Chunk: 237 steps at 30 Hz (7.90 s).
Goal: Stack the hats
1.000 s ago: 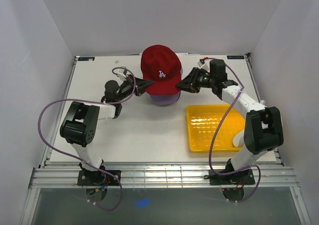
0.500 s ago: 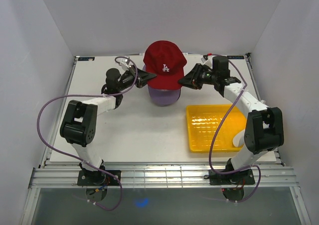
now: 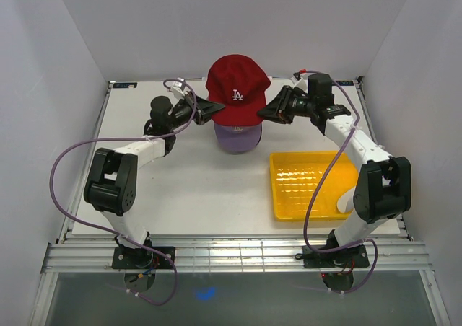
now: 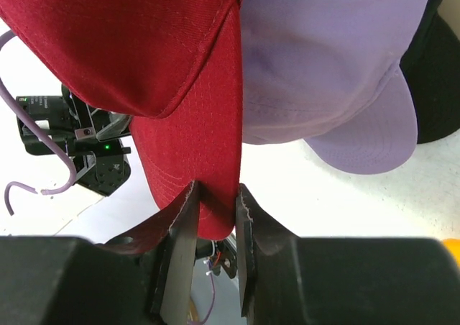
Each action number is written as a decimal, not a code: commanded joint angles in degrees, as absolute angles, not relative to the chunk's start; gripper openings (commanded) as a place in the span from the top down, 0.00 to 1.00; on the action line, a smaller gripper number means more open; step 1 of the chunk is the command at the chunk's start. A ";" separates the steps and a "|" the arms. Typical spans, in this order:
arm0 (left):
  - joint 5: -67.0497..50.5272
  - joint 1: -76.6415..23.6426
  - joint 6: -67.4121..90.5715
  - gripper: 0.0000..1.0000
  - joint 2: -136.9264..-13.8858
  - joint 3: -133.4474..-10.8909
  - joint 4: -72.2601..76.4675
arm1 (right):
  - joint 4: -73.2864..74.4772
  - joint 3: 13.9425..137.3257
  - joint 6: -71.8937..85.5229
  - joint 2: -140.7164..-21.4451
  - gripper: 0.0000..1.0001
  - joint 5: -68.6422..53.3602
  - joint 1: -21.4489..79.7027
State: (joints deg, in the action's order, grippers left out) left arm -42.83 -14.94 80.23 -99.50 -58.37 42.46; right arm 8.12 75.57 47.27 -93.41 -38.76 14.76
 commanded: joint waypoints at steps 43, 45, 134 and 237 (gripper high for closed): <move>-50.10 -15.56 76.03 1.00 -101.95 -43.33 40.87 | 3.69 63.11 39.29 -95.18 0.81 -30.32 12.92; -49.83 -15.56 75.85 1.00 -102.13 -43.42 40.26 | 3.60 62.84 39.20 -95.45 0.81 -30.15 12.92; -30.77 -29.59 42.29 0.51 -81.91 -70.74 -10.55 | 22.23 75.93 36.21 -68.50 0.37 -25.92 5.37; -4.13 -71.55 24.59 1.00 -128.95 -111.57 2.26 | 24.17 81.64 39.64 -58.27 0.28 -26.81 15.65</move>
State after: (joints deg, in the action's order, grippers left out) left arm -4.91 -73.25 20.34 -136.90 -117.08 -3.92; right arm 25.30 77.91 40.49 -57.98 -26.30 15.46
